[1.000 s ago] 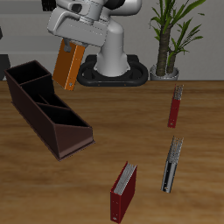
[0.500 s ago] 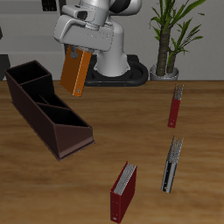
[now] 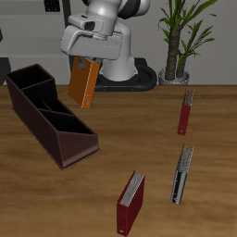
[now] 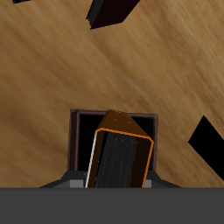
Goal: Place the orange book into the right desk caddy's left compartment
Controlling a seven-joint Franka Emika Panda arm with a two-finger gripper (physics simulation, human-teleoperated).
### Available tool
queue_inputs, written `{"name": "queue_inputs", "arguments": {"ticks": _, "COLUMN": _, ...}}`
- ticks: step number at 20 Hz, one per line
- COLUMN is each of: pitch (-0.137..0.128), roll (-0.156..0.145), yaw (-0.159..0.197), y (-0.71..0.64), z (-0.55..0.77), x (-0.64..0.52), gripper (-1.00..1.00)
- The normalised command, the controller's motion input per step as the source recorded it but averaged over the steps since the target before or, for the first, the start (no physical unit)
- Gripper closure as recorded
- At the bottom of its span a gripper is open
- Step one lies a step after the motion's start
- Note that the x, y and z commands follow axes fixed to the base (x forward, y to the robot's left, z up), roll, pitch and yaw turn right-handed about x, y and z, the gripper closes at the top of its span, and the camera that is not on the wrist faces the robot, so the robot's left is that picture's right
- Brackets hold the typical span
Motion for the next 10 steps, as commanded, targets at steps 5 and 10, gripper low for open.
{"name": "queue_inputs", "arguments": {"ticks": 5, "pitch": 0.012, "roll": 0.027, "yaw": 0.013, "y": 0.11, "z": -0.11, "x": -0.05, "gripper": 1.00}}
{"name": "queue_inputs", "arguments": {"ticks": 10, "pitch": 0.004, "roll": -0.005, "yaw": -0.013, "y": 0.00, "z": -0.03, "x": -0.04, "gripper": 1.00}}
